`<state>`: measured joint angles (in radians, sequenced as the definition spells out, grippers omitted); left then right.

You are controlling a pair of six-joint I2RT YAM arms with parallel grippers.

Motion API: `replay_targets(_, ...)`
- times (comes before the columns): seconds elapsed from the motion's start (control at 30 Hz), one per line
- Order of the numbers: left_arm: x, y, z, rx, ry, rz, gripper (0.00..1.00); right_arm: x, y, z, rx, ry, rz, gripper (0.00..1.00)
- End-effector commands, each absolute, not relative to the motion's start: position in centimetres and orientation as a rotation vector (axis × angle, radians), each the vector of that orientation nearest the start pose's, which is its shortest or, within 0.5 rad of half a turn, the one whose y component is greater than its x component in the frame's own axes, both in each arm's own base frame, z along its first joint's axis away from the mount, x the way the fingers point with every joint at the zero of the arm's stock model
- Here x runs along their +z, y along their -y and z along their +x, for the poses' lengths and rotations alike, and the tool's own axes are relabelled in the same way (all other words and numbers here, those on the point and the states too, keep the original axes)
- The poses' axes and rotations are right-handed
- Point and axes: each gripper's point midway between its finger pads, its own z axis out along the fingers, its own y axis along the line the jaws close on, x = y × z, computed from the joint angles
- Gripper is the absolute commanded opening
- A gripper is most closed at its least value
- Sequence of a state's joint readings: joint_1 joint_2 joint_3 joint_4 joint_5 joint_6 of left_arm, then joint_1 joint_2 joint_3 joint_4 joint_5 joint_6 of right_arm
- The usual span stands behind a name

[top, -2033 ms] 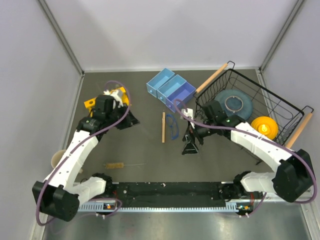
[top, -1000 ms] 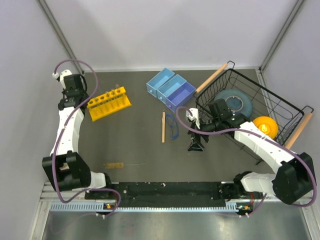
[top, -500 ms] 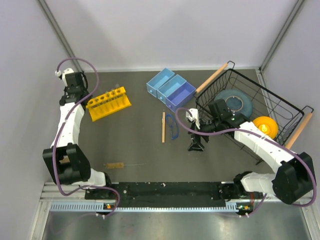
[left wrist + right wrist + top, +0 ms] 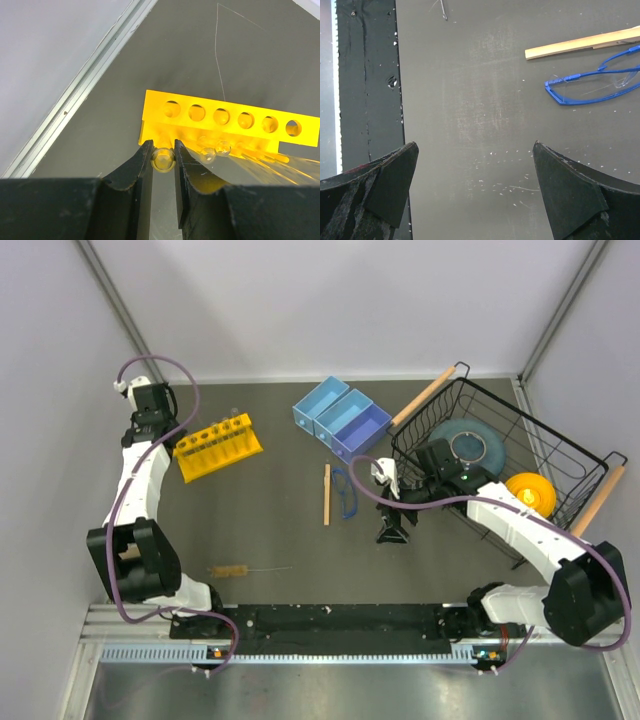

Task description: Organize the chemistry lab equipment

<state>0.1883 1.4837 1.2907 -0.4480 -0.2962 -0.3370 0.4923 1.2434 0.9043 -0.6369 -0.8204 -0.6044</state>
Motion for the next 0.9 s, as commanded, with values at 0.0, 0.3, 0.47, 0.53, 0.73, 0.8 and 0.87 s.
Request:
replay_targets(0.0, 23.3, -12.2, 42.4, 0.237, -1.992, -0.697, 0.03, 14.7, -23.1, 19.4, 0.978, -1.800, -1.501, 0.99)
replay_targets(0.3, 20.0, -12.0, 42.1, 0.242, -2.077, -0.693, 0.04, 14.5, -23.1, 19.4, 0.976, -1.802, -1.505, 0.99)
replay_targets(0.47, 18.5, -11.9, 41.7, 0.254, -2.116, -0.688, 0.05, 14.4, -23.0, 19.4, 0.980, -1.810, -1.505, 0.99)
replay_targets(0.53, 18.0, -11.9, 41.6, 0.256, -2.127, -0.690, 0.05, 14.3, -23.0, 19.5, 0.976, -1.810, -1.505, 0.99)
replay_targets(0.73, 17.0, -11.8, 41.2, 0.259, -2.148, -0.700, 0.22, 14.2, -23.0, 19.4, 0.981, -1.817, -1.507, 0.99)
replay_targets(0.8, 17.0, -11.7, 41.1, 0.258, -2.148, -0.703, 0.27, 14.1, -23.0, 19.4, 0.979, -1.818, -1.508, 0.99)
replay_targets(0.87, 16.9, -11.8, 40.8, 0.259, -2.151, -0.705, 0.36, 14.1, -23.0, 19.4, 0.978, -1.820, -1.508, 0.99)
